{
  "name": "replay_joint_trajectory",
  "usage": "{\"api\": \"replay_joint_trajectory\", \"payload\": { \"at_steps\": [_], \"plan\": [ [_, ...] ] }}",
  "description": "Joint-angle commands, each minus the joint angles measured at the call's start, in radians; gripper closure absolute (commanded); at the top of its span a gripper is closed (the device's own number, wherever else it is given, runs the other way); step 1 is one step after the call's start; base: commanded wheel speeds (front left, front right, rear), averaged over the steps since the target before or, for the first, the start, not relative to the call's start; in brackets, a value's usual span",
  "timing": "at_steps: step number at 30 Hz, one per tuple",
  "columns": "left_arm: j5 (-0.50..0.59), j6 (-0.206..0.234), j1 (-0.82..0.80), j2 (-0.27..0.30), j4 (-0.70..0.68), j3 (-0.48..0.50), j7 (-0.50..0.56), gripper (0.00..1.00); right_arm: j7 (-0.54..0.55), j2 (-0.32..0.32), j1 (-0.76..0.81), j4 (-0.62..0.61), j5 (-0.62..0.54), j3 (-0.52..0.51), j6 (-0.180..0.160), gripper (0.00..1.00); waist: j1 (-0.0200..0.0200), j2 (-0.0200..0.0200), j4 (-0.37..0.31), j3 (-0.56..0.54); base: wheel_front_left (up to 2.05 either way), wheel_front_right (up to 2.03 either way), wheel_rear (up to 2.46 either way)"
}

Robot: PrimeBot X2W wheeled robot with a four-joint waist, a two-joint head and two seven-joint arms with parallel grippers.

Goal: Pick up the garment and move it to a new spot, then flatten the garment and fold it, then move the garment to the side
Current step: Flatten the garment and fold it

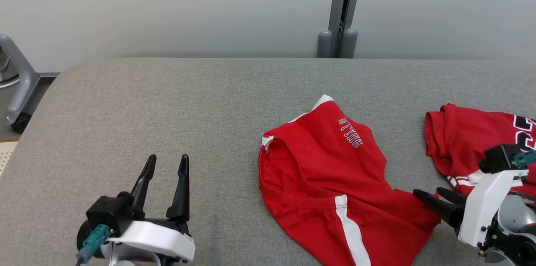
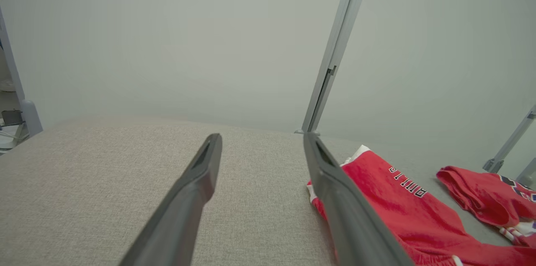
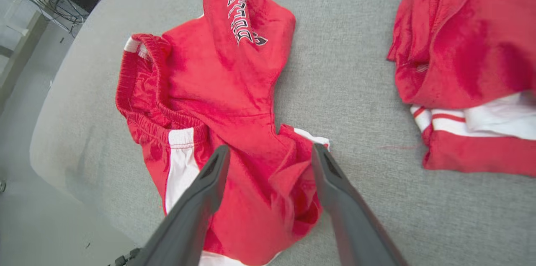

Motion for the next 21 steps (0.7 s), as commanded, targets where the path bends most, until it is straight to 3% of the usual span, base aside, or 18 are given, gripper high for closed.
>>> {"api": "replay_joint_trajectory", "payload": {
  "at_steps": [1,5,11,17,18,21],
  "plan": [
    [0.006,-0.005,-0.013,0.012,-0.001,-0.003,0.009,0.0,-0.009,0.017,0.023,-0.026,-0.034,-0.036,0.0,0.0,0.0,-0.0001,-0.002,0.0,0.0,0.0,0.0],
    [0.009,-0.013,-0.031,0.019,-0.011,-0.022,0.039,0.0,-0.053,0.104,0.06,-0.133,-0.126,-0.146,0.0,0.0,0.0,-0.0001,-0.008,-0.003,0.0,0.0,0.0],
    [0.021,-0.033,-0.063,0.024,-0.041,-0.079,0.125,0.0,-0.092,0.215,0.124,-0.273,-0.215,-0.233,0.0,0.0,0.0,-0.0001,-0.029,-0.007,0.0,0.0,0.0],
    [0.009,-0.077,-0.124,0.016,-0.034,-0.169,0.297,0.0,-0.143,0.273,0.149,-0.338,-0.284,-0.296,0.0,0.0,0.0,-0.0001,-0.058,-0.002,0.0,0.0,0.0],
    [0.003,-0.098,-0.161,0.009,-0.021,-0.211,0.388,0.0,-0.168,0.286,0.153,-0.346,-0.317,-0.317,0.0,0.0,0.0,-0.0001,-0.073,0.006,0.0,0.0,0.0],
    [-0.022,-0.138,-0.218,-0.009,0.0,-0.271,0.528,0.0,-0.211,0.303,0.151,-0.347,-0.362,-0.349,0.0,0.0,0.0,-0.0001,-0.1,0.022,0.0,0.0,0.0]
  ]
}}
